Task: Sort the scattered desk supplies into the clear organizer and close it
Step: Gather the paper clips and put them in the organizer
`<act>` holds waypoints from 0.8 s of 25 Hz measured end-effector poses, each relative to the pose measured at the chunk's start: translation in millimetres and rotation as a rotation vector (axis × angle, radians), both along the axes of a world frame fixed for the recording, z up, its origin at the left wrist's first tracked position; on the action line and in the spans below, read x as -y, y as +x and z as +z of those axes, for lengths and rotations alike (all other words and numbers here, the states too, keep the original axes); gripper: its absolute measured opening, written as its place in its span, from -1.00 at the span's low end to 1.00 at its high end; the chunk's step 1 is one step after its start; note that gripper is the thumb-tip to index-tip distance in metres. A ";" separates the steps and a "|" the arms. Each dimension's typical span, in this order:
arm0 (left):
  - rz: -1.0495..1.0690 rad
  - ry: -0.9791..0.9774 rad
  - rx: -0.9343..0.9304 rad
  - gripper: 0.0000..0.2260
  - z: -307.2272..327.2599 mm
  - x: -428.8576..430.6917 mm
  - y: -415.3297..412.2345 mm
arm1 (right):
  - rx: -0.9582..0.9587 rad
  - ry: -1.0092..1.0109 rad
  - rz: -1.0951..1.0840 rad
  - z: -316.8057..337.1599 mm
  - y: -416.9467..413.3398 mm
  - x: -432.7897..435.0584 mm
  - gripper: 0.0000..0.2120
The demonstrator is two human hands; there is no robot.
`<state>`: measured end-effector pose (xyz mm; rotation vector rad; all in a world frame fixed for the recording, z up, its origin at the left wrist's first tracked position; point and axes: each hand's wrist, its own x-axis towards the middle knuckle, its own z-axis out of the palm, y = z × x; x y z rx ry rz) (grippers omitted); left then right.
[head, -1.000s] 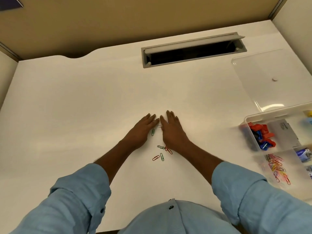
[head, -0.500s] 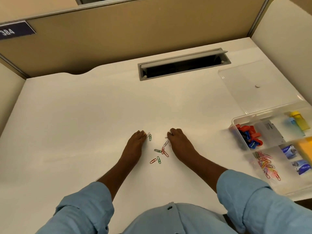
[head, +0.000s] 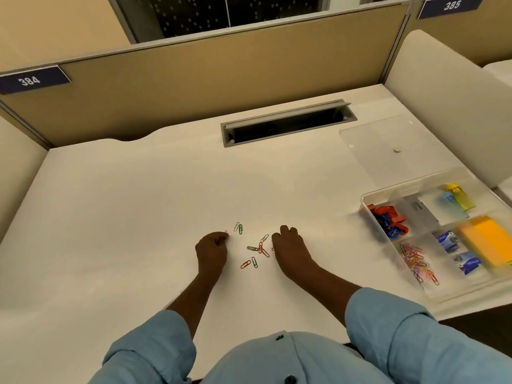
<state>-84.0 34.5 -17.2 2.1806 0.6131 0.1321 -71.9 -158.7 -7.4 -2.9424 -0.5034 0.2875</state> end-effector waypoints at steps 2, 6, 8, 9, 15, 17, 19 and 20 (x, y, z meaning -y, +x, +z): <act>-0.026 -0.037 -0.050 -0.81 1.9 -3.4 0.1 | -0.025 0.059 -0.061 -0.9 -3.8 2.9 -0.76; -0.047 -0.058 -0.065 -0.82 3.4 -0.7 -3.1 | -0.064 0.134 -0.093 -3.0 -3.7 9.6 -0.85; -0.026 -0.077 -0.063 -0.82 3.0 5.1 -5.4 | -0.074 0.139 -0.077 -4.0 -4.4 11.3 -0.85; -0.012 -0.087 -0.054 -0.83 4.0 8.1 -6.3 | -0.081 0.154 -0.076 -4.2 -3.9 12.4 -0.86; 0.102 -0.209 0.040 -0.88 23.2 35.7 -2.6 | -0.237 0.502 -0.356 3.0 6.4 28.9 -0.88; 0.112 -0.330 0.057 -0.92 33.3 51.5 0.1 | -0.374 0.756 -0.589 8.0 6.1 34.0 -0.96; 0.107 -0.522 0.043 -0.89 43.1 70.1 1.3 | -0.518 1.040 -0.802 17.6 3.5 39.3 -0.85; 0.079 -0.614 0.027 -0.87 48.6 80.5 1.4 | -0.562 1.156 -0.861 23.7 2.0 42.6 -0.83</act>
